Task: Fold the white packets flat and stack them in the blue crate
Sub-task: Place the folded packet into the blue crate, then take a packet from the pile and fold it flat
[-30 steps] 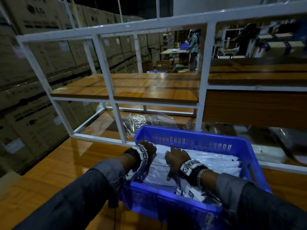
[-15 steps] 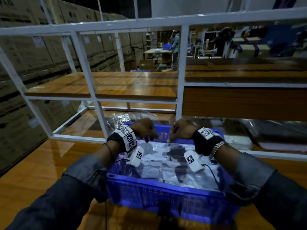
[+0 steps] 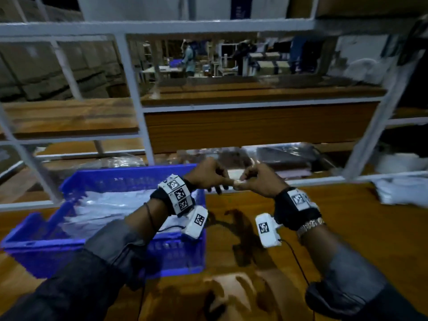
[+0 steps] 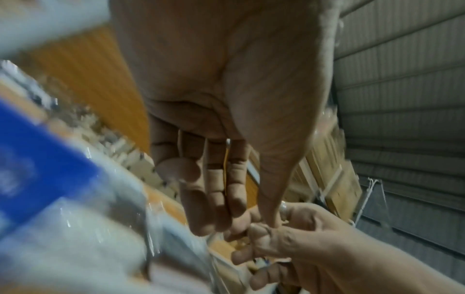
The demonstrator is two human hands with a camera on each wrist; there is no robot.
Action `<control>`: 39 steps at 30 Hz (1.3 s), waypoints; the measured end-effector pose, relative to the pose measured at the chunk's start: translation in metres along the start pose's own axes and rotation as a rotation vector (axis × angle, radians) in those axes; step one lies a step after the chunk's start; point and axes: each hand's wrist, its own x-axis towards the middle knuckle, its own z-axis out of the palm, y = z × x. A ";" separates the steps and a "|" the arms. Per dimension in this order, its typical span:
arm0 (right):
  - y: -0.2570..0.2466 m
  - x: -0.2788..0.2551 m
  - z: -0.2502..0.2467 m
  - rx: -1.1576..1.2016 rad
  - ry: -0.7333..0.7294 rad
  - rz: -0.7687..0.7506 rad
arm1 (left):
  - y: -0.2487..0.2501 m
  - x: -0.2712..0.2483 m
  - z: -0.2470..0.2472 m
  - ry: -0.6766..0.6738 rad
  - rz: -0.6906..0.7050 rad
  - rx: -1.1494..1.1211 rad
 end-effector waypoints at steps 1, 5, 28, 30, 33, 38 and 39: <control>0.027 -0.016 -0.012 0.029 0.024 0.048 | 0.012 0.009 0.025 -0.019 -0.005 -0.015; 0.126 -0.087 -0.058 0.190 0.163 0.189 | 0.050 0.047 0.132 -0.054 -0.024 -0.039; 0.363 -0.221 -0.245 0.211 0.568 0.590 | 0.203 0.236 0.393 -0.346 0.108 -0.421; 0.374 -0.216 -0.258 0.180 0.574 0.599 | 0.203 0.247 0.397 -0.341 0.098 -0.440; 0.387 -0.207 -0.274 0.157 0.563 0.612 | 0.201 0.264 0.407 -0.331 0.031 -0.487; 0.429 -0.181 -0.302 0.135 0.537 0.660 | 0.194 0.305 0.437 -0.258 -0.091 -0.543; 0.437 -0.174 -0.307 0.136 0.529 0.657 | 0.195 0.313 0.445 -0.234 -0.118 -0.549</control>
